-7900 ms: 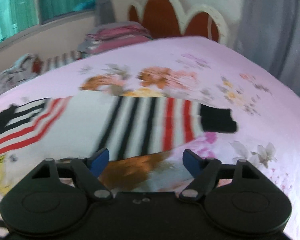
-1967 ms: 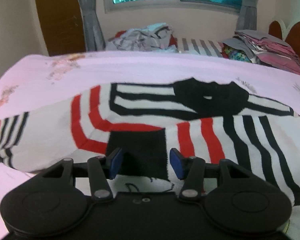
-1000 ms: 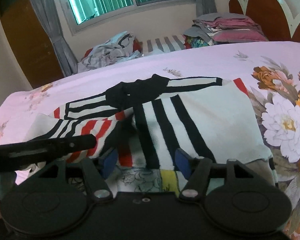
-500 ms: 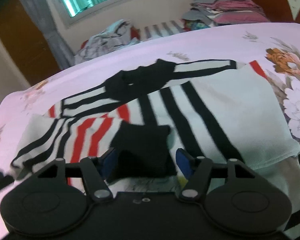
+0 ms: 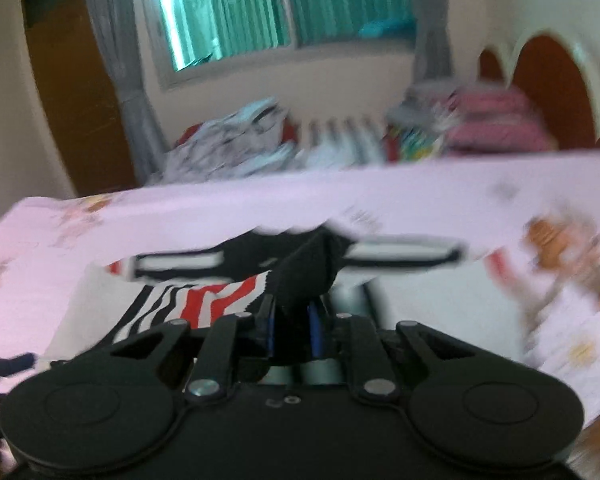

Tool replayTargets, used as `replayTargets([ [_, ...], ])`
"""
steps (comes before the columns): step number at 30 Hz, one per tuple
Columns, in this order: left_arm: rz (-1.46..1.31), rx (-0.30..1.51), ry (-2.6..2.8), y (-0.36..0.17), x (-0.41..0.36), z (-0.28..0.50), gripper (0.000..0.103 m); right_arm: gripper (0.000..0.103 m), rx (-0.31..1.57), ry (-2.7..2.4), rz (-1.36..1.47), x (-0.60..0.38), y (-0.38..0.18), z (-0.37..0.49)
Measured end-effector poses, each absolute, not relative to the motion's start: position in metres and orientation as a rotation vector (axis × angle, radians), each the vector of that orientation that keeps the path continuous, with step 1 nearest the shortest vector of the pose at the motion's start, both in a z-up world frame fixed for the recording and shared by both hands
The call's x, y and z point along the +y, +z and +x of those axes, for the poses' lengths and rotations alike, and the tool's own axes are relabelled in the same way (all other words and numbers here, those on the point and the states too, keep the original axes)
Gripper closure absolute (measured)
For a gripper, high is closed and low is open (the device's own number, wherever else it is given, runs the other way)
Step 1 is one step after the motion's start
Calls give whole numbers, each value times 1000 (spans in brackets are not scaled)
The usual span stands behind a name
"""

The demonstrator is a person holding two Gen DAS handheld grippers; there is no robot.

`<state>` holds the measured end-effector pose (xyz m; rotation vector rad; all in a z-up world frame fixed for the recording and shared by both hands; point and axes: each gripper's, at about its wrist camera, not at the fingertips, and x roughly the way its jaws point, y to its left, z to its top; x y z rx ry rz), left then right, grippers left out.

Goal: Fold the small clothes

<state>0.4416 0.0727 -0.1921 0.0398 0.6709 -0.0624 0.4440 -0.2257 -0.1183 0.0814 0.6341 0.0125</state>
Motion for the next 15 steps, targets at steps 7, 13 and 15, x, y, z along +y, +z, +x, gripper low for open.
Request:
replayTargets([
  [7,1,688,-90,-196,76,436,76,87,749,-46,112,-255,-155,448],
  [13,-44,746,-111,-198,84,438,75,87,783,-72,71,-255,-166,455],
  [15,-51,747,-121,-193,86,435,75,84,811,-71,104,-259,-171,453],
])
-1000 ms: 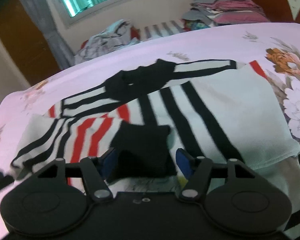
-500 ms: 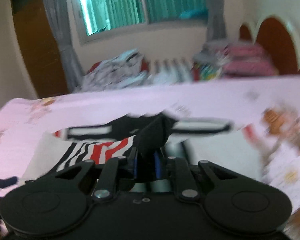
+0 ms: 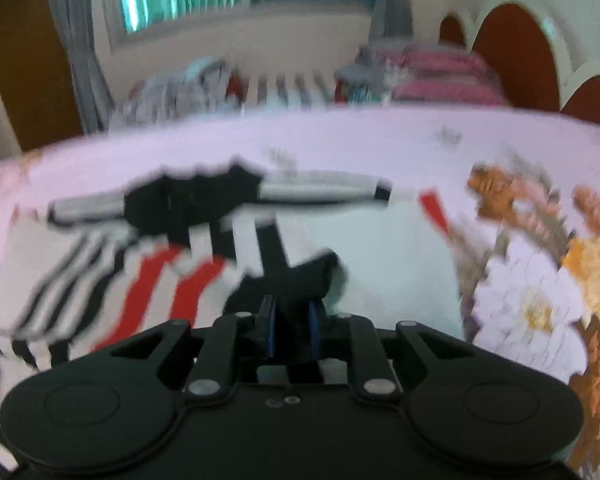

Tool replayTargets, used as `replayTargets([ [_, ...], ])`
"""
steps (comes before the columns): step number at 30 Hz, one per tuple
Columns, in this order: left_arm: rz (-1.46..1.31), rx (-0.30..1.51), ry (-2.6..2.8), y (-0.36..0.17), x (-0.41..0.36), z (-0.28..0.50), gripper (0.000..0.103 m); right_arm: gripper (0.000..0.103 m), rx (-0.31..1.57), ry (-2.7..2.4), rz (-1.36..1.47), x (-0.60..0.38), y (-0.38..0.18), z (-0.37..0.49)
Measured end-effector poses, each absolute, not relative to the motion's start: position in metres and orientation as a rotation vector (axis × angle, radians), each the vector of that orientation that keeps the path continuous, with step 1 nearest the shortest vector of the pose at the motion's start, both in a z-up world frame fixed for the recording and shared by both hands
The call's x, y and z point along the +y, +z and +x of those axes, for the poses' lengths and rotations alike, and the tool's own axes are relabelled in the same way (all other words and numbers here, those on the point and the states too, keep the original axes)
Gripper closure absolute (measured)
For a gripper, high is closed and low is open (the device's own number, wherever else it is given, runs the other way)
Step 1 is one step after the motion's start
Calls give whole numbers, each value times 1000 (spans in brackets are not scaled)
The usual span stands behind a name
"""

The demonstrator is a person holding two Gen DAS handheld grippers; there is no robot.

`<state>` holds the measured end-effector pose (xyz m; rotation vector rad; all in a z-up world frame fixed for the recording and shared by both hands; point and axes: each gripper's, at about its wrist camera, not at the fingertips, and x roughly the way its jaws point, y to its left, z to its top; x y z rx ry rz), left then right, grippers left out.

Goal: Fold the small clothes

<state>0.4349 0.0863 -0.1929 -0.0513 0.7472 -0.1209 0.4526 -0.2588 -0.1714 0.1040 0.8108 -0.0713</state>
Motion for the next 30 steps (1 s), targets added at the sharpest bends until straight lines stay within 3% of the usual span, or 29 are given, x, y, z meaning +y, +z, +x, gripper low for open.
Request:
replayTargets([
  [2,-80,752,-126,-186,92,430,71,77,791,-84,164,-267,-168,447],
  [4,-110,749,-102,-178,101,425,46,75,778,-87,188,-274,-162,445],
  [5,-128,733,-86,-174,106,421,42,72,769,-83,192,-276,-159,444],
  [9,-211,705,-54,-160,122,425,38,50,761,-80,222,-285,-156,447],
  [12,-272,703,-53,-159,124,447,38,48,788,-87,238,-286,-164,452],
  [17,-326,740,-61,-172,111,495,38,57,829,-93,288,-285,-177,459],
  [19,-332,753,-53,-179,107,513,38,72,826,-83,268,-280,-177,460],
  [24,-335,767,-42,-195,101,550,40,85,797,-65,242,-274,-173,460],
  [25,-333,765,-43,-199,101,554,56,87,784,-58,228,-272,-170,461],
  [26,-328,768,-37,-203,101,559,62,88,766,-56,209,-270,-167,461],
  [30,-326,744,25,-212,106,569,66,90,690,-65,127,-264,-158,463],
])
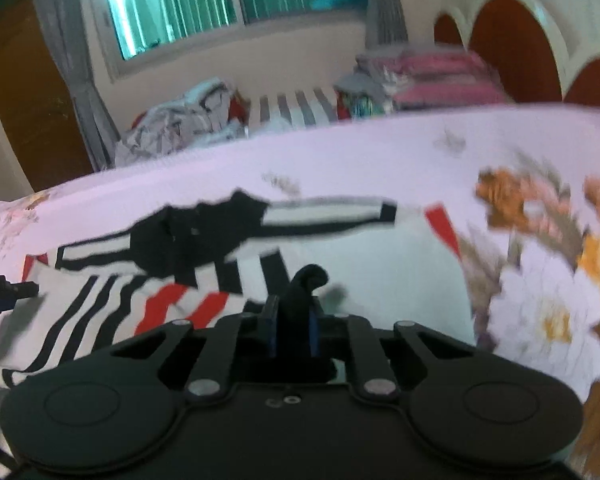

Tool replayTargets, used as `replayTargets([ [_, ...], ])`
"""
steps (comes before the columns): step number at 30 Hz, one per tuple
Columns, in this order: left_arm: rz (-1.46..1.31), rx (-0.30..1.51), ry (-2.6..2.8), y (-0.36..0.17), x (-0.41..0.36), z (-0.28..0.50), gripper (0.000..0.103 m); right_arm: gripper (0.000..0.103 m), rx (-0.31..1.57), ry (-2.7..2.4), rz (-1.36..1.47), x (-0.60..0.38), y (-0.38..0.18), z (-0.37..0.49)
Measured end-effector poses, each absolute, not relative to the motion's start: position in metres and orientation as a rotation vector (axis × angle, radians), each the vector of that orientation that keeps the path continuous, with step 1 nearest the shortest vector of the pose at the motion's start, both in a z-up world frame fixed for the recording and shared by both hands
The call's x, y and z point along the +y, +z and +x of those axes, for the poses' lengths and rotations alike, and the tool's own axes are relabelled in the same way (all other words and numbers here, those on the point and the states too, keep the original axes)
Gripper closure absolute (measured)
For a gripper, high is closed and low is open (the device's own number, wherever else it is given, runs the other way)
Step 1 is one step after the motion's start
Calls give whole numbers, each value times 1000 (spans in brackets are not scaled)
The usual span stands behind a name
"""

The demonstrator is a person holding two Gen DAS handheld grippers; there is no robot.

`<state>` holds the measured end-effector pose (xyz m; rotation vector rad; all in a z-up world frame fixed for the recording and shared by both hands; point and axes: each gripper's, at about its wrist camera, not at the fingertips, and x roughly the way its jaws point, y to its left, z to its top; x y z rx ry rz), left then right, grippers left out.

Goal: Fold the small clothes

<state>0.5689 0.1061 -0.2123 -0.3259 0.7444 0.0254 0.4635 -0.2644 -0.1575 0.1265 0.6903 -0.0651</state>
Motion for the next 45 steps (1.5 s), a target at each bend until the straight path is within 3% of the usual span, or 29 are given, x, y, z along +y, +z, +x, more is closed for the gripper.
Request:
replayTargets([
  [5,-339,736,46,-215,109,575,67,93,804,-108,96,-272,-184,479],
  [8,-349,711,68,-206,114,568,66,81,766,-110,100,-273,-173,473],
  [14,-263,671,-39,-175,96,532,66,77,700,-61,142,-268,-151,459],
  [17,-232,692,-109,-170,75,516,59,68,708,-12,128,-251,-151,459],
  [19,-229,709,-138,-171,61,505,49,69,726,13,120,-241,-154,458],
  [27,-183,780,-176,-206,37,475,49,64,816,-7,39,-229,-179,459],
  [45,-120,804,-127,-192,21,467,49,58,851,3,38,-236,-175,442],
])
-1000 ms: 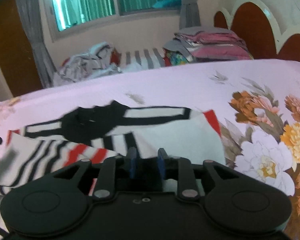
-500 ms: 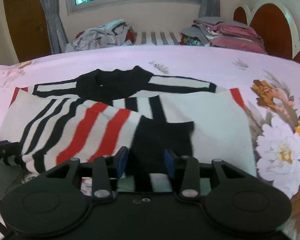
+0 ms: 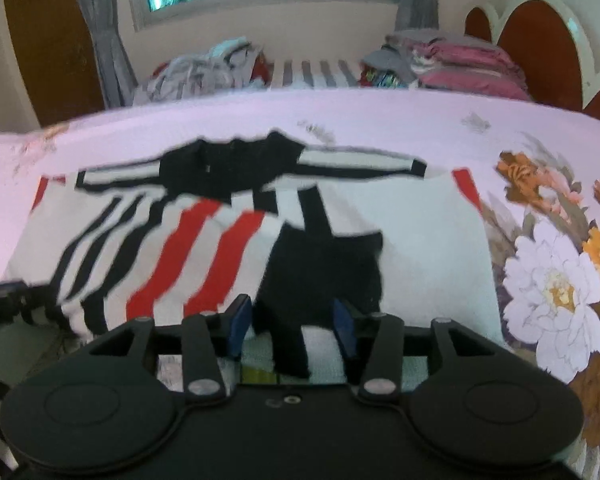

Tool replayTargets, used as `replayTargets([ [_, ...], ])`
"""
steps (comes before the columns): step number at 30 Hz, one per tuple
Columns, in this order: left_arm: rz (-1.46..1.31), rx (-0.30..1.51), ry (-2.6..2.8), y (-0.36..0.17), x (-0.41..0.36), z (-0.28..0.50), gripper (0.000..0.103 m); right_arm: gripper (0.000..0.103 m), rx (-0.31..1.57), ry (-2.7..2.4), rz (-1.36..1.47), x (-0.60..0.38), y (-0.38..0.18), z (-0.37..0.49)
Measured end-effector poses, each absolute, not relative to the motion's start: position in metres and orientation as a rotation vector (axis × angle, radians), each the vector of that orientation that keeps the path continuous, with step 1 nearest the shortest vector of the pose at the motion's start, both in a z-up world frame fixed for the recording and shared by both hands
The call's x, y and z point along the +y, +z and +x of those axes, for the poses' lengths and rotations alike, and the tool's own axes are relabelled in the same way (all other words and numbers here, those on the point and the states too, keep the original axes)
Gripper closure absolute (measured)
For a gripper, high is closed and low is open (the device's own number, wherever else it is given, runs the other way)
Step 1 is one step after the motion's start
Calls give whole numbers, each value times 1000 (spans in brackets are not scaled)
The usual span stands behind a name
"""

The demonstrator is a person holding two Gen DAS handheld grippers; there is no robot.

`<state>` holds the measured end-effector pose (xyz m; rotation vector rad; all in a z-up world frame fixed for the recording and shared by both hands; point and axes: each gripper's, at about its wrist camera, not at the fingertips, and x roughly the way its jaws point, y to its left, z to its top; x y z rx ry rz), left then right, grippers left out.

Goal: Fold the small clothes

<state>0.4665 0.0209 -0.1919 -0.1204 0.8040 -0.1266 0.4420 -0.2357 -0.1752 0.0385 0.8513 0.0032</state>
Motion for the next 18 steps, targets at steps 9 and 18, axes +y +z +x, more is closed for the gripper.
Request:
replayTargets([
  [9,-137,790,-170,-180,7,452,48,65,812,78,62,-230,-159,425],
  [18,-129,778,-222,-170,-16,445,48,72,791,91,43,-228,-153,420],
])
